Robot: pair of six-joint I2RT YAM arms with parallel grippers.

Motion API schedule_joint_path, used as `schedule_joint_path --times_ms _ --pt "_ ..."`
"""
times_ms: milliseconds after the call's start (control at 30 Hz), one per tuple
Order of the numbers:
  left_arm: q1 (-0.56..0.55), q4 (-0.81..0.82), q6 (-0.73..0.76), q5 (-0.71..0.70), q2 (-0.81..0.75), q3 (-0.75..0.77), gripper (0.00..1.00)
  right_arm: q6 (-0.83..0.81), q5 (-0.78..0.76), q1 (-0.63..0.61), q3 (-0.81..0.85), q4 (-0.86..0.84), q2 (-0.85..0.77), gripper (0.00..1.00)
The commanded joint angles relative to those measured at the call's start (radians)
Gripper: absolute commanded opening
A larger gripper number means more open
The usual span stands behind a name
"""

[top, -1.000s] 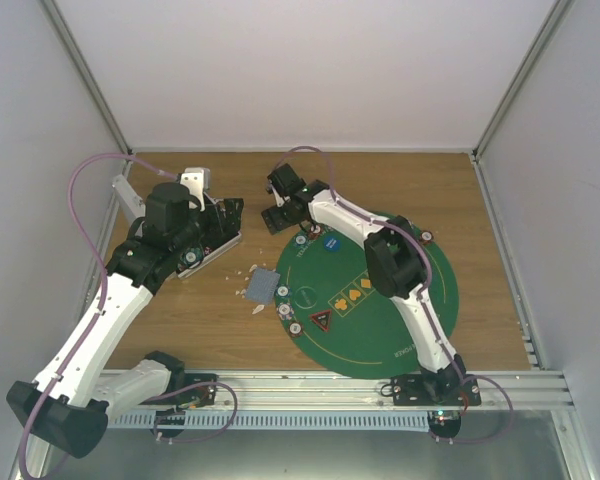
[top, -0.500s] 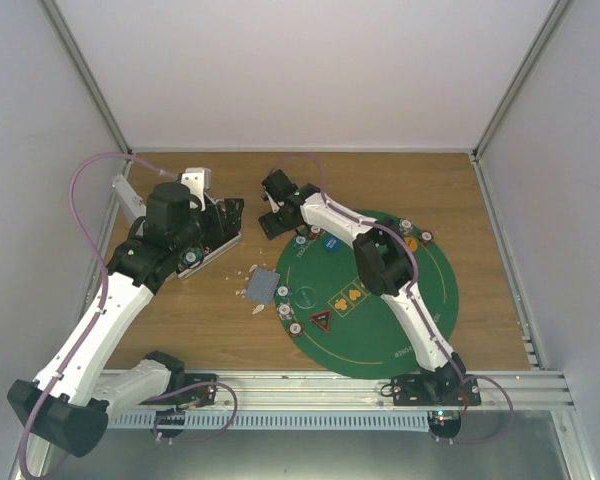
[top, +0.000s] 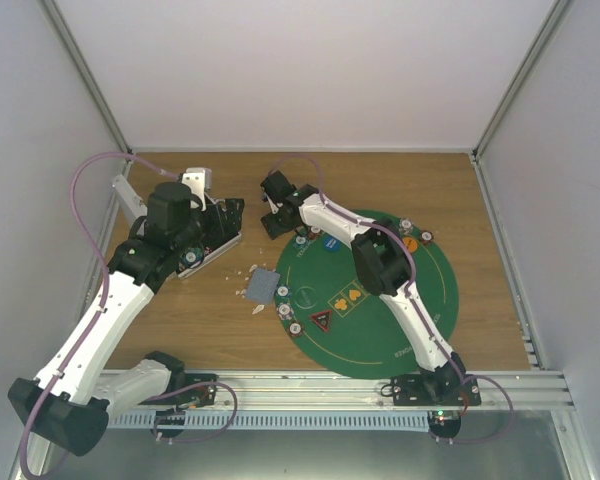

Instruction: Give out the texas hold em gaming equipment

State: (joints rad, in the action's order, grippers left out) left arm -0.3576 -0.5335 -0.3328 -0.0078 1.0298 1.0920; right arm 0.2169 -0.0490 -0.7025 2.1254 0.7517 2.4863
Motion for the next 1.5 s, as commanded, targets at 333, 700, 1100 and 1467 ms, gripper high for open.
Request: schedule_joint_path --times_ms 333,700,1100,1467 --pt "0.004 0.055 -0.012 0.005 -0.002 0.002 0.99 -0.022 -0.020 -0.033 -0.019 0.038 0.058 0.62" --pt "0.003 0.057 -0.014 0.006 -0.007 0.000 0.99 -0.017 0.007 -0.043 -0.054 0.034 0.065 0.50" --pt "0.003 0.055 -0.014 0.003 -0.016 0.002 0.99 0.019 -0.017 -0.019 -0.103 0.045 0.044 0.34" --pt "0.004 0.053 -0.015 0.002 -0.016 0.005 0.99 0.006 -0.024 -0.021 0.037 0.031 -0.024 0.31"
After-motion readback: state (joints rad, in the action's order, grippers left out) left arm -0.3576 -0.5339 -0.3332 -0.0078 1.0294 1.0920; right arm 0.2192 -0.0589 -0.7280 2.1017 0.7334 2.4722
